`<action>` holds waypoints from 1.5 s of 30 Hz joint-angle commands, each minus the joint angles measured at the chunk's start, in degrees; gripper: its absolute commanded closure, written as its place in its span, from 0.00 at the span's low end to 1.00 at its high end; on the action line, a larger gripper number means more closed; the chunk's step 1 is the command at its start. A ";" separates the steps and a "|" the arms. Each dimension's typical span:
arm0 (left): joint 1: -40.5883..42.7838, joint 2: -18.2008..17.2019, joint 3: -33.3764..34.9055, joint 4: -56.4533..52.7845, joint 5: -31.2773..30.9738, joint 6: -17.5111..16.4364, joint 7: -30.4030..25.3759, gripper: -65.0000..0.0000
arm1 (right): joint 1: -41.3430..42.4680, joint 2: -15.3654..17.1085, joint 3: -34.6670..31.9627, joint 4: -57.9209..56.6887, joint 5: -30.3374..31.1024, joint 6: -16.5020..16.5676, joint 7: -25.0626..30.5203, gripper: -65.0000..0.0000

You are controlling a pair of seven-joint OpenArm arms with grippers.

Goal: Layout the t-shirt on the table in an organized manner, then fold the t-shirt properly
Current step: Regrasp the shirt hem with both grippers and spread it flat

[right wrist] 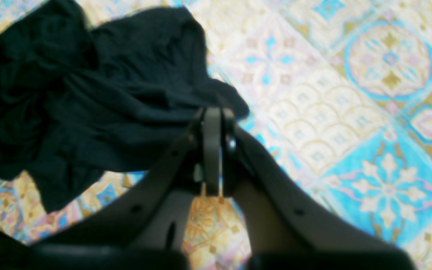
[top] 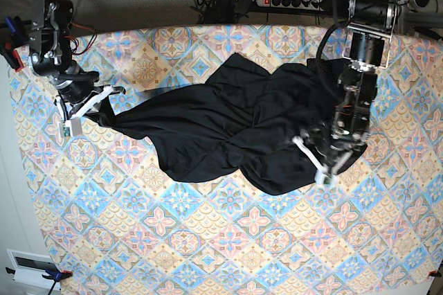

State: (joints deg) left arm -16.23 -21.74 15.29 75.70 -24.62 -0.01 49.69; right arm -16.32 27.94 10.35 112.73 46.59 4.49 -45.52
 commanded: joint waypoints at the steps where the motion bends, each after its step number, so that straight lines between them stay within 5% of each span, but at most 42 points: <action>1: -2.45 -1.16 1.37 -0.67 -0.04 -0.12 -0.94 0.63 | 0.54 1.02 0.51 0.90 0.23 0.21 1.25 1.00; 4: -4.65 -1.34 5.94 -4.01 -0.04 -1.44 -1.03 0.64 | 0.54 1.02 0.33 0.90 0.23 0.21 1.25 1.00; 7: -6.50 -2.57 9.72 -4.89 1.11 -7.24 -1.03 0.66 | 0.54 0.94 0.33 0.81 0.23 0.21 1.25 1.00; 13: -7.99 -3.36 7.26 -4.89 9.90 -15.07 -2.88 0.98 | 0.54 0.94 0.68 0.28 0.23 0.21 1.25 1.00; 23: -8.78 -3.54 -15.42 -4.80 15.61 -14.89 -4.46 1.00 | 0.54 0.94 0.68 -0.07 -1.62 0.21 1.17 1.00; 32: -7.20 -10.66 -26.67 -4.80 15.17 -14.98 -4.11 1.00 | 0.36 0.76 0.33 -0.07 -7.69 0.21 -4.37 1.00; 40: -0.08 -14.09 -29.66 -4.54 14.38 -15.24 -4.46 1.00 | -4.74 0.85 -4.77 -0.07 -7.77 0.21 -5.08 1.00; 45: 4.93 -13.91 -29.49 1.44 4.27 -15.24 -0.94 1.00 | -4.65 0.76 -6.96 -0.07 -15.86 0.21 -10.70 0.98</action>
State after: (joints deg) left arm -9.87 -34.46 -13.87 75.83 -20.18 -15.11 50.33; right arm -21.10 27.79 2.83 111.74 30.13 4.71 -57.32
